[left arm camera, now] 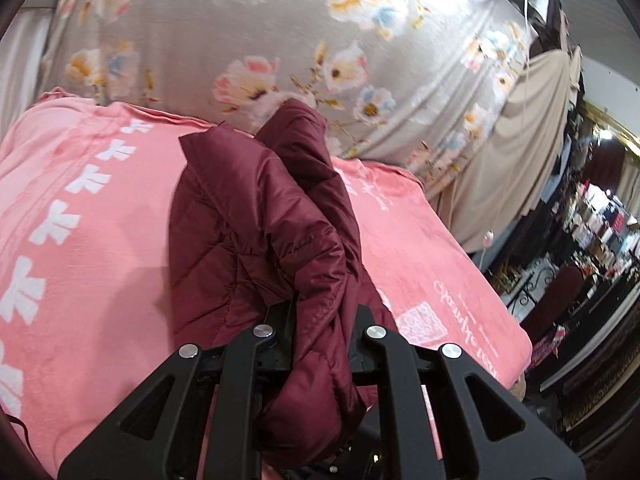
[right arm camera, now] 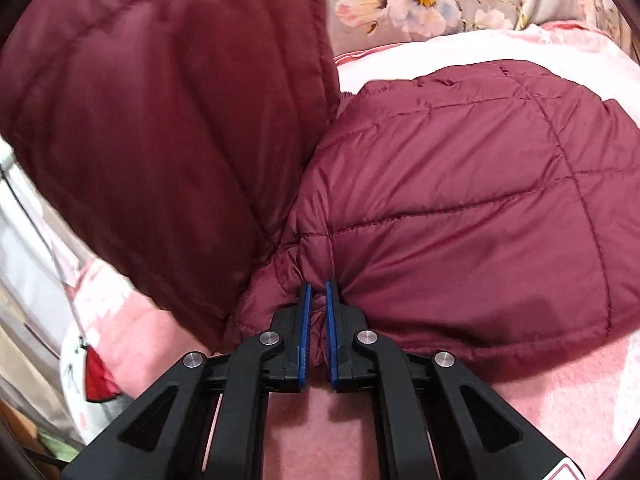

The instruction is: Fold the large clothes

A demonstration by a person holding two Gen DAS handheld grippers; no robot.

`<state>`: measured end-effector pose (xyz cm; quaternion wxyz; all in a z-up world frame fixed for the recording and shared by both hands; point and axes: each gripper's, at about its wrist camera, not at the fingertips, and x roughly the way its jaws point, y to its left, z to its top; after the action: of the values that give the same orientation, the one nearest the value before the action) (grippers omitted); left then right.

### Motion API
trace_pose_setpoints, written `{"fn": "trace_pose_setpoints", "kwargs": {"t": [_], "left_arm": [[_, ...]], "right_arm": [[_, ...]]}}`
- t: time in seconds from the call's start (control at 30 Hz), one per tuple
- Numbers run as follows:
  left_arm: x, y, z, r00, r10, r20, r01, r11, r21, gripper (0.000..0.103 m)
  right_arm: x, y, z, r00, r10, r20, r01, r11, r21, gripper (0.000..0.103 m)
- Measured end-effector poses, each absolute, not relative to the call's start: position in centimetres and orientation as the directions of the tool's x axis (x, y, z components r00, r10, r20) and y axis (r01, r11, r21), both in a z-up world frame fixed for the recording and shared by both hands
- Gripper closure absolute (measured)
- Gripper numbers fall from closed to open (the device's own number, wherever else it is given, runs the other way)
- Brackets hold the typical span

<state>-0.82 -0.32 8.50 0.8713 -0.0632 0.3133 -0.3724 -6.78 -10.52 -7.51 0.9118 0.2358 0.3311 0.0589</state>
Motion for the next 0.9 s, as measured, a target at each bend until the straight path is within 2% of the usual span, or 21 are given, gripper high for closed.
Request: {"fn": "trace_pose_setpoints", "kwargs": {"t": [0.17,0.4,0.67,0.9], "left_arm": [[-0.5,-3.9,7.5,0.488,-0.692,-0.532,0.628,0.701,-0.336,0.092],[0.3,-9.3,5.2,0.438,-0.674,-0.595,0.637,0.7,-0.324,0.092],[0.7,-15.8,0.0,0.372,-0.598,-0.71,0.641,0.719,-0.269,0.092],[1.1,-18.6,-4.0,0.328,-0.541,-0.774,0.635,0.733,-0.244,0.091]], "right_arm": [[-10.3,-12.1,-6.4,0.795,0.228,-0.562,0.067,0.888,0.455,0.097],[-14.5,-13.9,-6.7,0.792,0.166,-0.588,0.132,0.893,0.43,0.095],[-16.9,-16.4,-7.3,0.791,0.103,-0.603,0.214,0.877,0.43,0.095],[-18.3,-19.2,-7.1,0.798,0.044,-0.601,0.276,0.86,0.43,0.092]]}}
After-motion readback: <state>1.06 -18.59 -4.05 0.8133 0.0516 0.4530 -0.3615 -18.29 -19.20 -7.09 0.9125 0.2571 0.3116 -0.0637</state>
